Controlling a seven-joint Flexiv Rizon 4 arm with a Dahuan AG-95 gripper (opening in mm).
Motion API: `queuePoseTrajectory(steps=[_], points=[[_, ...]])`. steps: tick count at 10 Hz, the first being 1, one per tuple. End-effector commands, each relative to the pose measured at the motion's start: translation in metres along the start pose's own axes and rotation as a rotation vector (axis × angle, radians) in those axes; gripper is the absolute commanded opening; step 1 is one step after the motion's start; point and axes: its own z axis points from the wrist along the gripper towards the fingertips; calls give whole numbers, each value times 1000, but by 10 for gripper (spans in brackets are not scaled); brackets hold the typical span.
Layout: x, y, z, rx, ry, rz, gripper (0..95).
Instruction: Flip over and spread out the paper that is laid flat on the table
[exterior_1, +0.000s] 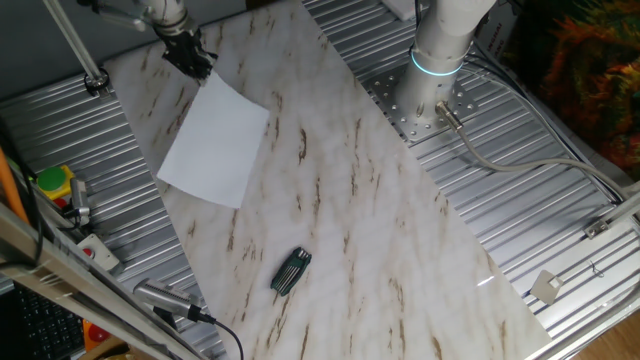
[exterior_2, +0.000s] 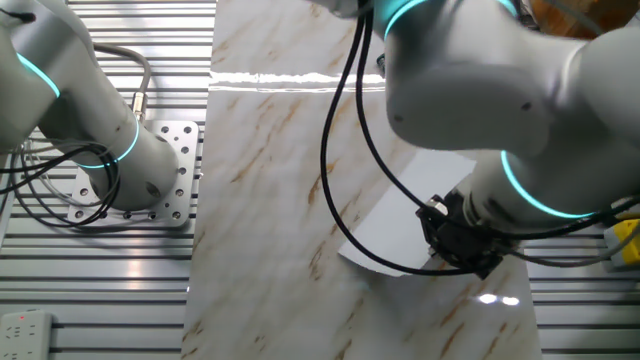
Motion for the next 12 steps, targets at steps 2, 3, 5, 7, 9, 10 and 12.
queuePoseTrajectory(steps=[2,3,5,7,9,10,12], points=[[5,2,-18,7,7,42,0],[6,4,-23,11,12,58,0],[7,7,-31,18,18,71,0],[5,14,-43,31,28,103,0],[3,16,-47,30,31,107,0],[3,16,-47,27,31,110,0],[3,16,-47,28,35,111,0]])
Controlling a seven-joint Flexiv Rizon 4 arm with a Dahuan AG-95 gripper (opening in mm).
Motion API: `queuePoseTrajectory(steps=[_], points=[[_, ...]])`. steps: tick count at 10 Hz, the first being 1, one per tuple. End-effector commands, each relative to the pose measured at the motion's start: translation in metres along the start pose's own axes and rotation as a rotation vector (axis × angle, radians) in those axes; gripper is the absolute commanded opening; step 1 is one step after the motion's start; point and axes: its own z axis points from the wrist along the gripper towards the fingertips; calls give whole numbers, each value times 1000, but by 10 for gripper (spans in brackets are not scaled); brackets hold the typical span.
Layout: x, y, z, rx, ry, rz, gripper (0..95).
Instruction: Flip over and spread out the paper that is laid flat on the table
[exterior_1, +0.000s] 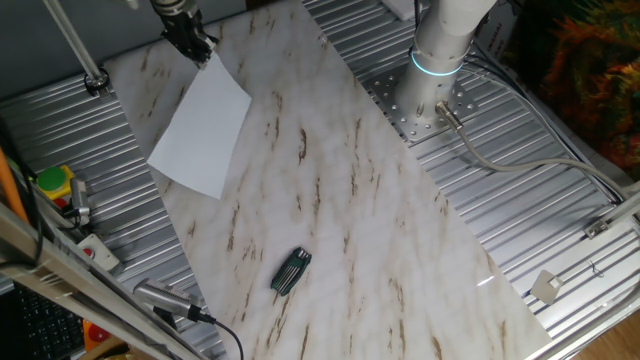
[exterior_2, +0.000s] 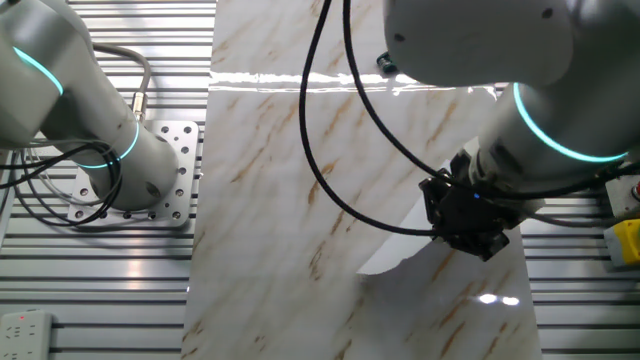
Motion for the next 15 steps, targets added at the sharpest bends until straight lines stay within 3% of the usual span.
queuePoseTrajectory(steps=[1,2,4,7,8,9,12,15], points=[[0,1,0,-2,-5,-2,0],[0,1,0,0,-3,-4,0],[0,1,0,46,34,-12,0],[0,1,0,67,29,-24,0],[0,1,0,111,41,11,0],[0,1,0,138,33,39,0],[0,1,0,171,25,100,0],[0,1,0,170,26,114,0]])
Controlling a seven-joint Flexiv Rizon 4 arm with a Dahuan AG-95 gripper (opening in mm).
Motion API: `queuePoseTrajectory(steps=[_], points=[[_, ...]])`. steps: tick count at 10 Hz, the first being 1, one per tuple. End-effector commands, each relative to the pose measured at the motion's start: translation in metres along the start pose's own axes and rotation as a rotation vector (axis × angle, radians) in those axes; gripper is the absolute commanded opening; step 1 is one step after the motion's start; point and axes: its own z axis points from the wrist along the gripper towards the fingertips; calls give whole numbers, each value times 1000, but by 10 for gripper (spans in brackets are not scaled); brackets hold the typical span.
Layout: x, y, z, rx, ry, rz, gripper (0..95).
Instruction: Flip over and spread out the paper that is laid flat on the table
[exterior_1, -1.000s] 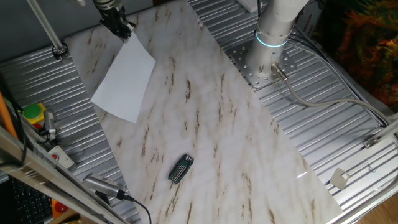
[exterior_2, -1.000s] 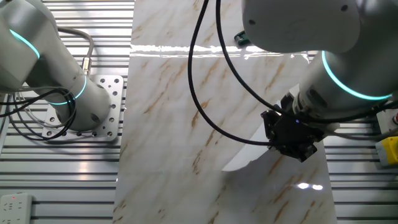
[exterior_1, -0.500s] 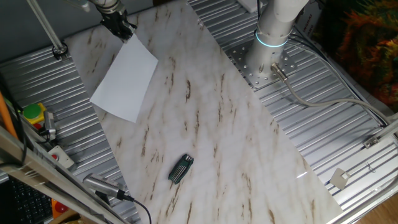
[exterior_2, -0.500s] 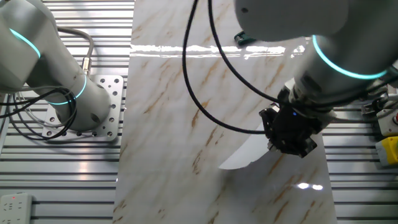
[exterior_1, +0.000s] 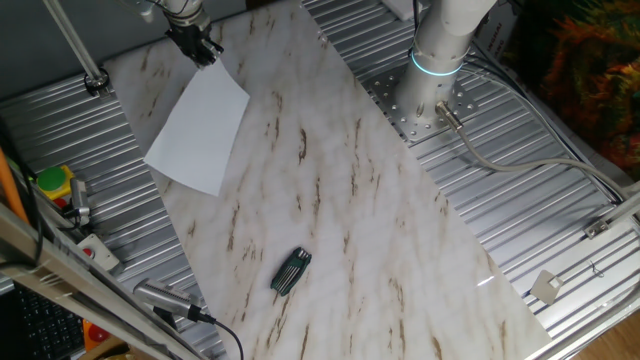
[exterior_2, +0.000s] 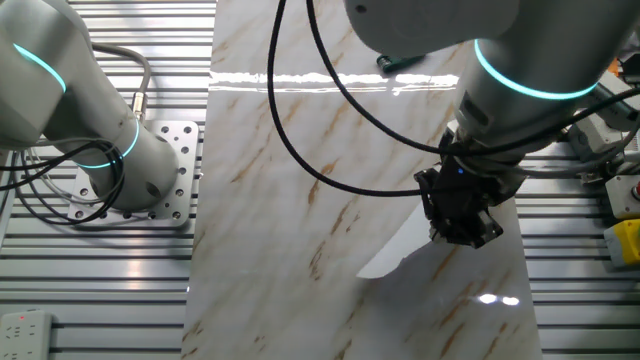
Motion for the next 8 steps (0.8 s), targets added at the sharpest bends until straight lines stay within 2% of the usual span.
queuePoseTrajectory(steps=[1,5,7,8], points=[[0,0,0,-3,-1,3,0],[0,0,0,-3,-2,4,0],[0,-9,-10,2,6,1,0],[1,-16,-23,7,20,-6,0]])
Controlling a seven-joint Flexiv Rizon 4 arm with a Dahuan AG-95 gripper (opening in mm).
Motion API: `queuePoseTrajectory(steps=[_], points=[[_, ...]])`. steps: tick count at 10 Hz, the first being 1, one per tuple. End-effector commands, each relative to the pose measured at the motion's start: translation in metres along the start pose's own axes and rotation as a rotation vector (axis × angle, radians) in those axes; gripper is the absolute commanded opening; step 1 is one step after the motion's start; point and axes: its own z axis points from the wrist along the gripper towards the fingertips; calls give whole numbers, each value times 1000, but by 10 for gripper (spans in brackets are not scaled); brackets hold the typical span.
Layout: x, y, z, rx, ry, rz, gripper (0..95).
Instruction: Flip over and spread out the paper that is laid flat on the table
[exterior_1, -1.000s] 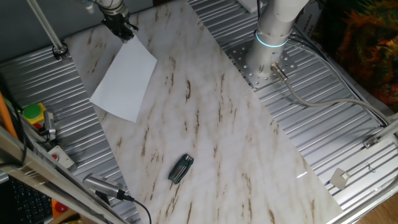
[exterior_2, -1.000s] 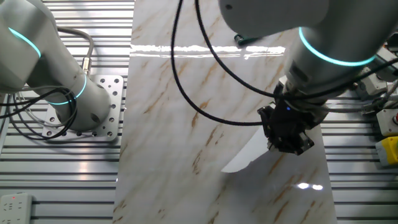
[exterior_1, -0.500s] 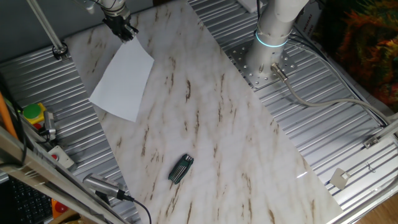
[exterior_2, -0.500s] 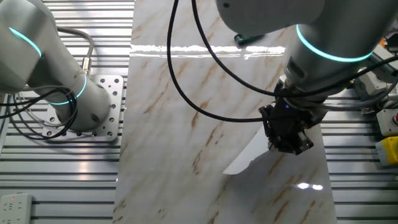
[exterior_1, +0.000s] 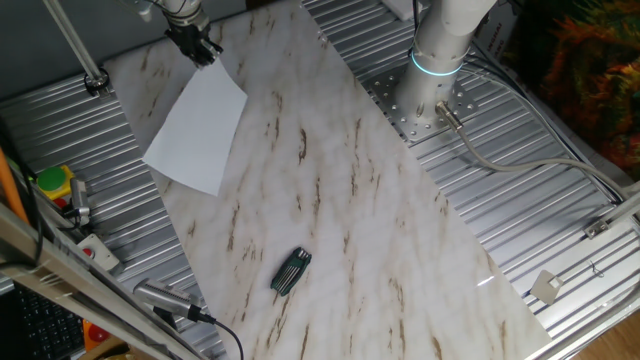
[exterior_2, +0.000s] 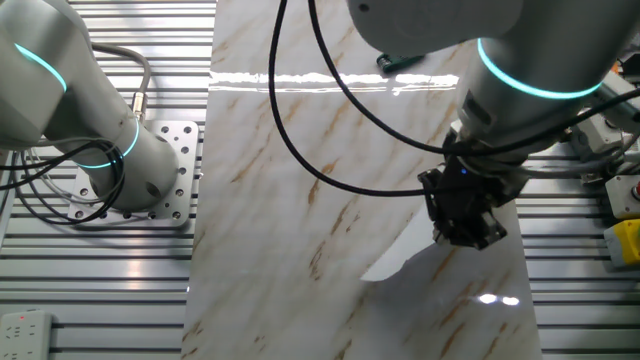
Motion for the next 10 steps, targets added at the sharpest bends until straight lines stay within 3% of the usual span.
queuePoseTrajectory(steps=[1,4,8,10], points=[[0,-7,-16,-6,12,-5,0],[12,-14,-28,-1,16,-16,0],[34,-25,-48,39,50,-17,0],[40,-18,-42,43,49,41,0]])
